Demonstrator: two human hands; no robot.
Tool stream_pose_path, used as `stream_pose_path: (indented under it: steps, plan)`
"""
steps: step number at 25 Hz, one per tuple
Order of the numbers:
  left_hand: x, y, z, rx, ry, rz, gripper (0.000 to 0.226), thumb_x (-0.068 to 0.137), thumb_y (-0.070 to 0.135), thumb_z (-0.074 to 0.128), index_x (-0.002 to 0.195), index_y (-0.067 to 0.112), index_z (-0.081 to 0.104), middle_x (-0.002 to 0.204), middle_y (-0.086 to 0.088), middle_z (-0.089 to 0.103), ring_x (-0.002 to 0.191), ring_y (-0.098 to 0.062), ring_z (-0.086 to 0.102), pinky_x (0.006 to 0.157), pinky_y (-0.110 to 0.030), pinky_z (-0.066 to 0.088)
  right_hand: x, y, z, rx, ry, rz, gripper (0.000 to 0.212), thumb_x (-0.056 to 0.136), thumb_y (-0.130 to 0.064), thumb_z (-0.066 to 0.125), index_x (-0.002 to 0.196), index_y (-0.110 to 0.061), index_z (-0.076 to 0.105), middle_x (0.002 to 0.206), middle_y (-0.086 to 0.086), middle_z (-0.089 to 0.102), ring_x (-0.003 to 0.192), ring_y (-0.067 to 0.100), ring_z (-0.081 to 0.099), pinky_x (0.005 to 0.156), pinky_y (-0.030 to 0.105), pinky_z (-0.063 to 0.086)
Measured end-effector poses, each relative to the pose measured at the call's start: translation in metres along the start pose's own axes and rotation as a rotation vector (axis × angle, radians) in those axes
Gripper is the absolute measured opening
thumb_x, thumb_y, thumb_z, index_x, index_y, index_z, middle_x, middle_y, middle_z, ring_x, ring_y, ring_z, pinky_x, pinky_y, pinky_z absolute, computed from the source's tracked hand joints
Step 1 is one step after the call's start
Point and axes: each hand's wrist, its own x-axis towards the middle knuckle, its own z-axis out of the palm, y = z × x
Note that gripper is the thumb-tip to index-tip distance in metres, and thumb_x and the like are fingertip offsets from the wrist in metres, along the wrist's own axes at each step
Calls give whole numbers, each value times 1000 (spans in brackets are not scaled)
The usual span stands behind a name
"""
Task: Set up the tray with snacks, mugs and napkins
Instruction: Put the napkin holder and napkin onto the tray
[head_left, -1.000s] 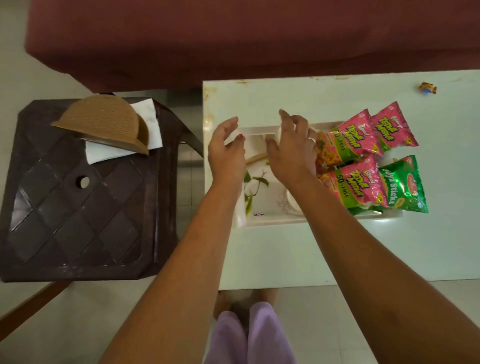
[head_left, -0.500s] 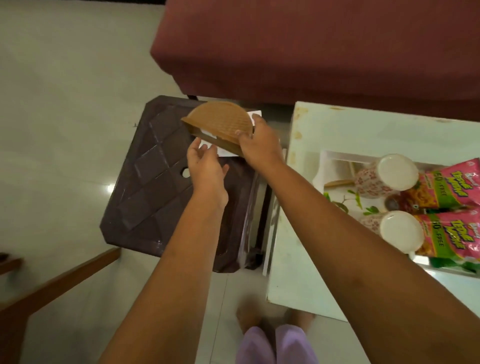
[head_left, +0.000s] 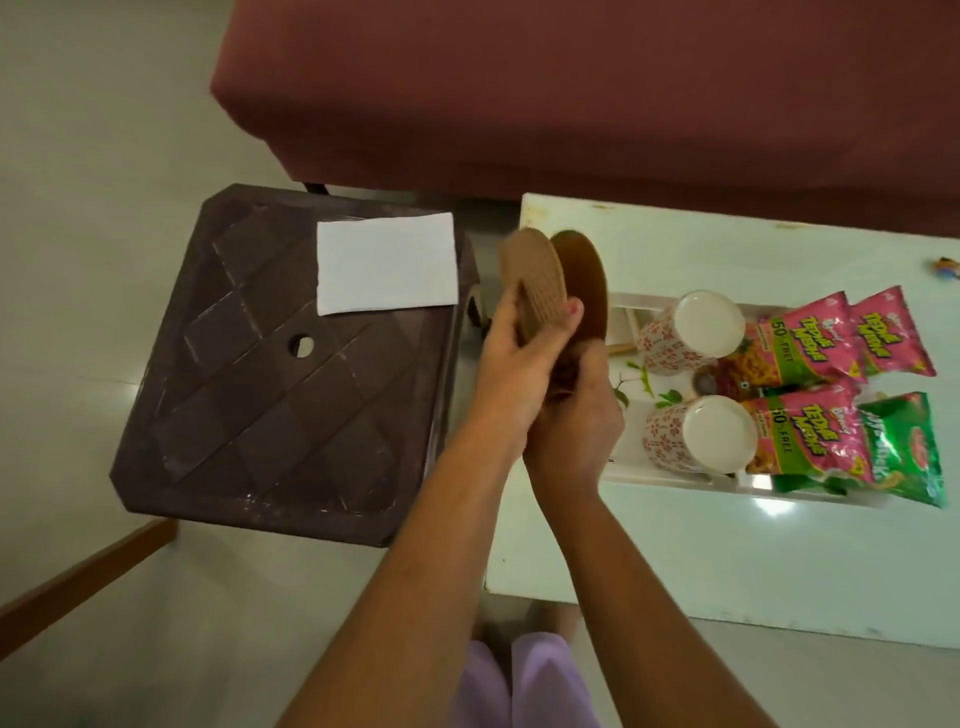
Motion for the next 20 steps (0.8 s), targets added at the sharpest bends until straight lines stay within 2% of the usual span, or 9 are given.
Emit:
stream_pose_path:
  steps: [2, 5, 8, 12, 13, 18, 20]
  plan:
    - [5, -20, 19, 120, -92, -86, 61, 83, 43, 63, 138, 40, 37, 121, 12, 61, 109, -9, 59, 99, -35, 48, -2, 28, -9, -177, 42, 13, 20, 87, -23, 60, 103, -14, 54, 83, 1, 69, 68, 18, 65, 57, 25, 47]
    - [19, -51, 38, 263, -153, -169, 48, 90, 40, 55, 136, 39, 41, 125, 8, 61, 114, -14, 58, 98, -33, 47, -4, 67, -19, -281, -16, 67, 21, 85, -12, 63, 105, -8, 56, 89, 8, 70, 73, 26, 66, 60, 30, 46]
    - [33, -73, 48, 402, -136, -193, 37, 93, 35, 51, 130, 34, 49, 120, 5, 63, 110, -16, 59, 90, -28, 49, -6, 92, -19, -323, -92, 99, 17, 86, -8, 60, 103, -6, 55, 88, 10, 69, 73, 29, 65, 60, 30, 44]
    - [43, -83, 55, 454, -133, -191, 37, 95, 33, 48, 131, 33, 48, 106, 11, 59, 95, -12, 56, 66, -15, 43, -4, 105, -15, -279, -107, 148, 14, 89, -8, 56, 102, -7, 53, 85, 10, 68, 72, 29, 63, 59, 31, 43]
    - [45, -85, 56, 474, -127, -185, 37, 95, 32, 48, 132, 32, 47, 104, 11, 58, 94, -12, 56, 64, -14, 42, -3, 107, -15, -270, -119, 159, 14, 89, -9, 55, 103, -7, 53, 87, 10, 68, 73, 28, 64, 60, 32, 45]
    - [47, -99, 58, 558, -111, -178, 41, 95, 28, 47, 136, 31, 42, 127, 2, 59, 119, -24, 55, 92, -31, 44, -3, 123, -17, -266, -240, 206, 22, 92, -13, 53, 114, -10, 51, 101, 9, 68, 88, 27, 65, 75, 40, 56]
    - [46, -98, 57, 547, -124, -189, 45, 95, 26, 48, 138, 33, 39, 133, 0, 56, 122, -24, 53, 95, -30, 43, -3, 124, -18, -239, -265, 215, 25, 93, -14, 53, 117, -11, 50, 106, 8, 67, 94, 25, 64, 79, 41, 55]
